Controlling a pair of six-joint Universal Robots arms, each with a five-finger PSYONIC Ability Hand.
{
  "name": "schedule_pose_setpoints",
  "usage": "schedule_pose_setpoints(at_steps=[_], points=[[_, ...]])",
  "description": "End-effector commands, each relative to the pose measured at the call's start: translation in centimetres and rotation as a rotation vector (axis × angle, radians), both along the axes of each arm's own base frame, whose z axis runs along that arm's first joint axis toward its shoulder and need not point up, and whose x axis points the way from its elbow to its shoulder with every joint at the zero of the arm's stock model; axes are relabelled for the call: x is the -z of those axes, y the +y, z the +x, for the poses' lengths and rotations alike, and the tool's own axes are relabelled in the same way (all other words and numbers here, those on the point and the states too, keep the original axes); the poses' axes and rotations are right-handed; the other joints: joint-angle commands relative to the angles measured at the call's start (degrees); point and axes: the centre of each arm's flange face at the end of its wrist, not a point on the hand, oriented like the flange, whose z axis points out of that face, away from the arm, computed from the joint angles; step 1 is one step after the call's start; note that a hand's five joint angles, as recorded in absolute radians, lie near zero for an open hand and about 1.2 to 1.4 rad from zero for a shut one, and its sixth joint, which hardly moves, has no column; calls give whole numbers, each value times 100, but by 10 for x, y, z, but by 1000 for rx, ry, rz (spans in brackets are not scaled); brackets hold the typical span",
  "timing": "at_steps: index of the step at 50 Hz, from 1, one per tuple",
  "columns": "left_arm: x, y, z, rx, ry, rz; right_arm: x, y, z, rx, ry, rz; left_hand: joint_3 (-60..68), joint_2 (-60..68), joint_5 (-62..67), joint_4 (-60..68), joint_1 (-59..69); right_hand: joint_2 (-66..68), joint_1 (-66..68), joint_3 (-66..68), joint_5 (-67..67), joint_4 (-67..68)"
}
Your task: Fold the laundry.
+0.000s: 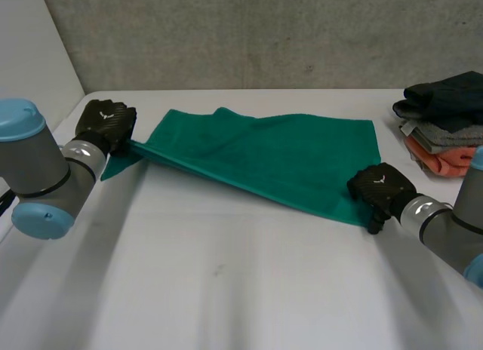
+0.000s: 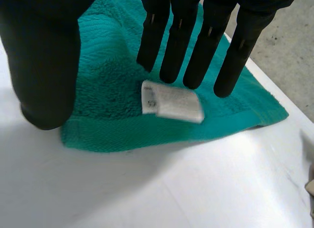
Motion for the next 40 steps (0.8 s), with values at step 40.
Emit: schedule_pose_setpoints(at_steps=[40], points=[[12,101,-14,129,-550,297,-67,13,-43,35,242,361,1180,1138,1305,1141,1428,3915,3885,3894,4624,3898]])
